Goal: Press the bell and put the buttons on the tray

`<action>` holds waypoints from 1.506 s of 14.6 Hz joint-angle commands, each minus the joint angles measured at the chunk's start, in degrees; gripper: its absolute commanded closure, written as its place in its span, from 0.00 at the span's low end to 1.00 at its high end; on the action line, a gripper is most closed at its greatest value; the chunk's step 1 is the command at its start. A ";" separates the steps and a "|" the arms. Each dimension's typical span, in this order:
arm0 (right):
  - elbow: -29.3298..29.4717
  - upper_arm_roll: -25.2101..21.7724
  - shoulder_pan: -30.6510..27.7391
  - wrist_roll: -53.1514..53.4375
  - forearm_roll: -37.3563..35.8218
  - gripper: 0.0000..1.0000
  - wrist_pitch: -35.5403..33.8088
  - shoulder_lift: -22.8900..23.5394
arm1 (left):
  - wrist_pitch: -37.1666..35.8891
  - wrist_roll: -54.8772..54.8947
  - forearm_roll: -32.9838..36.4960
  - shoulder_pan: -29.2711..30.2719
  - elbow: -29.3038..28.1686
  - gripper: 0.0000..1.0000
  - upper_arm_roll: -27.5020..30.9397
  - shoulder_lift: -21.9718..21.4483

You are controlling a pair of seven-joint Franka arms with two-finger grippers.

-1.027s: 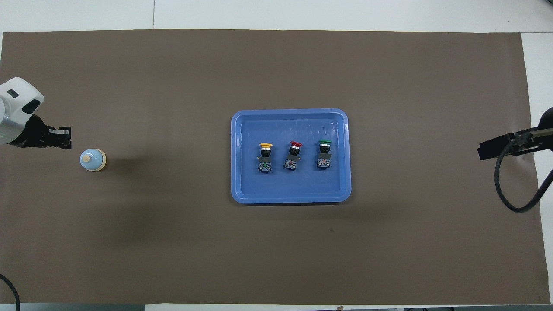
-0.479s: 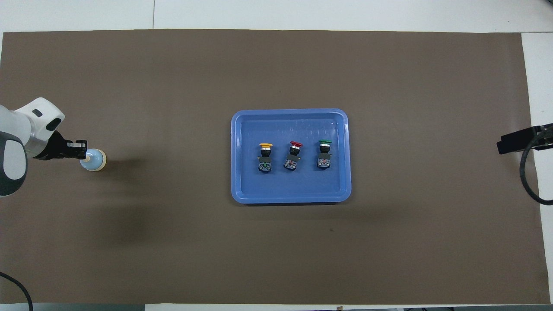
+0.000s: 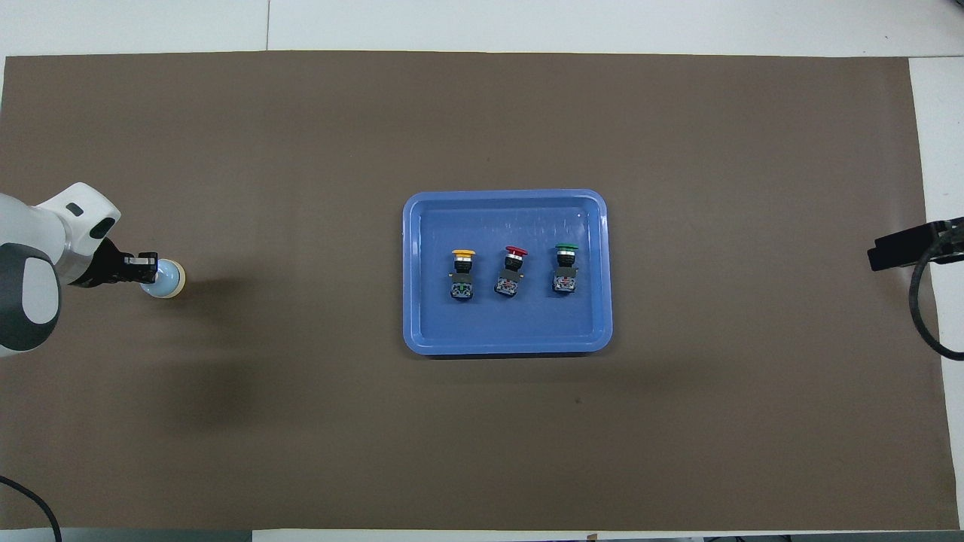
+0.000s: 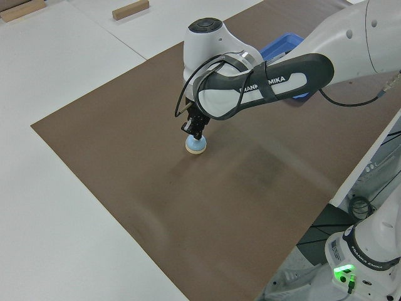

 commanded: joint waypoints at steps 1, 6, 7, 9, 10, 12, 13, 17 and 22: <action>0.04 0.24 -0.32 0.49 1.66 0.00 -1.17 -0.35 | -6.32 0.51 0.82 -0.31 5.94 1.00 -0.34 0.75; 0.13 0.15 -0.32 1.54 3.25 0.00 -0.99 -0.35 | -20.83 -0.53 0.73 -4.26 15.11 0.00 -0.69 -1.87; 0.13 0.15 -0.32 1.63 3.25 0.00 -0.99 -0.35 | -22.25 -0.98 0.55 -4.62 15.03 0.00 -0.78 -4.24; 0.05 0.15 -0.41 1.63 3.25 0.00 -0.99 -0.44 | -25.75 -1.24 -0.32 -4.80 15.37 0.00 -1.04 -8.02; -0.04 0.24 -0.49 1.46 2.99 0.00 -1.17 -0.70 | -29.78 -1.68 -0.41 -5.32 16.59 0.00 -1.48 -8.65; -0.39 0.41 -0.41 1.37 2.98 0.00 -1.17 -0.79 | -38.14 -3.08 -0.94 -5.68 21.60 0.00 -1.48 -8.65; -0.39 0.32 -0.49 1.46 2.98 0.00 -1.17 -0.88 | -39.21 -3.18 -1.64 -5.77 21.88 0.00 -1.48 -8.83; -0.39 0.32 -0.58 1.46 2.98 0.00 -1.17 -0.88 | -38.52 -3.26 -1.65 -6.38 22.57 0.00 -1.30 -8.57; -0.39 0.32 -0.58 1.46 2.90 0.00 -1.17 -0.88 | -40.63 -3.44 -1.82 -7.78 26.10 0.00 -1.13 -6.46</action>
